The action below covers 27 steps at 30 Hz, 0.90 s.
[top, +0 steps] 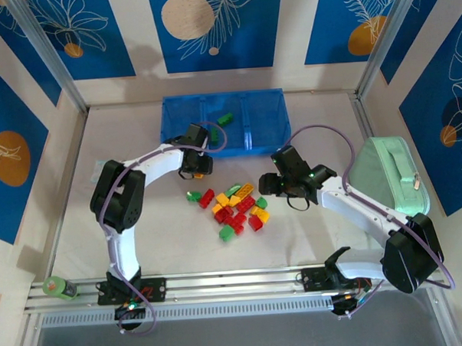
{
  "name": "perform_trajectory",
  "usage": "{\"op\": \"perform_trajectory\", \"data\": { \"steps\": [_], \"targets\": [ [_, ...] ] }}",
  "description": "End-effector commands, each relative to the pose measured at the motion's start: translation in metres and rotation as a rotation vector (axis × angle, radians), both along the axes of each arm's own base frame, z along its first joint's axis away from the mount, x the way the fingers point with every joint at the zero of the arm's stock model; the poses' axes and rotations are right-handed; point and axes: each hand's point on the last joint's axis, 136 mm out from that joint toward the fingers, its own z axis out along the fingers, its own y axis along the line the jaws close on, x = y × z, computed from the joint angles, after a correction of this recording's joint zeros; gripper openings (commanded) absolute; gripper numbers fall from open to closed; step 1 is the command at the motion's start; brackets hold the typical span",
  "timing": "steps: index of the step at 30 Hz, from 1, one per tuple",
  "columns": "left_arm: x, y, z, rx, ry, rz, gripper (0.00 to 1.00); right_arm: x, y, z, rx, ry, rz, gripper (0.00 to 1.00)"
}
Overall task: Sort the legos into containers by color
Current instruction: Pick up the lego from the center of the table, then place the lego in the container.
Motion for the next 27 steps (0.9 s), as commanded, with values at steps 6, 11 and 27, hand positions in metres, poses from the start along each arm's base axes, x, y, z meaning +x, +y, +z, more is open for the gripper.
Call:
{"op": "perform_trajectory", "data": {
  "steps": [6,11,27],
  "targets": [
    [-0.014,0.006,0.006,0.011,0.01,-0.007,0.28,0.0,0.002,-0.002,0.033,0.009,-0.015,0.62],
    [-0.03,0.009,0.032,-0.039,-0.023,0.005,0.27,-0.002,0.003,-0.003,0.035,0.01,-0.014,0.62],
    [0.044,0.058,0.115,-0.049,-0.2,0.1,0.27,-0.007,0.006,-0.003,0.032,0.016,-0.004,0.62]
  ]
}}
